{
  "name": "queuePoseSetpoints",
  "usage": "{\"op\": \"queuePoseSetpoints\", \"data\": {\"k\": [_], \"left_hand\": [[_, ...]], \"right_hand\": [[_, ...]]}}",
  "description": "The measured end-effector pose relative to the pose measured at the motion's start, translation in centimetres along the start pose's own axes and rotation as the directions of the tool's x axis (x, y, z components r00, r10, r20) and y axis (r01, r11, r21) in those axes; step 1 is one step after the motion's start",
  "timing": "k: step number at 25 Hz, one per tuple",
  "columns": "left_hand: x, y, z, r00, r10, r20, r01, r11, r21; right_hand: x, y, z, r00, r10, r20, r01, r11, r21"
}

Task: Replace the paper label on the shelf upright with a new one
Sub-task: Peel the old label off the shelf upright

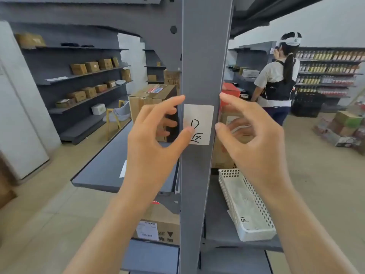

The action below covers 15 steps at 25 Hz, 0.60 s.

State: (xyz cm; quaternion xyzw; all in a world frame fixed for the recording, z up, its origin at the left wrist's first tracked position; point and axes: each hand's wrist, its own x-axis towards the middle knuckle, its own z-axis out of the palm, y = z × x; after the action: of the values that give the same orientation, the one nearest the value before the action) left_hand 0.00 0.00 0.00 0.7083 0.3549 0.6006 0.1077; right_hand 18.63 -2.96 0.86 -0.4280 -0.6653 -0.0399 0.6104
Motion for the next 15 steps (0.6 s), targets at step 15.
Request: {"op": "queuePoseSetpoints", "data": {"k": [15], "left_hand": [[1.8, -0.7, -0.3, 0.968, 0.238, 0.077, -0.25, 0.907, 0.338]], "right_hand": [[0.2, -0.8, 1.5, 0.974, -0.138, -0.181, 0.084, 0.957, -0.276]]}}
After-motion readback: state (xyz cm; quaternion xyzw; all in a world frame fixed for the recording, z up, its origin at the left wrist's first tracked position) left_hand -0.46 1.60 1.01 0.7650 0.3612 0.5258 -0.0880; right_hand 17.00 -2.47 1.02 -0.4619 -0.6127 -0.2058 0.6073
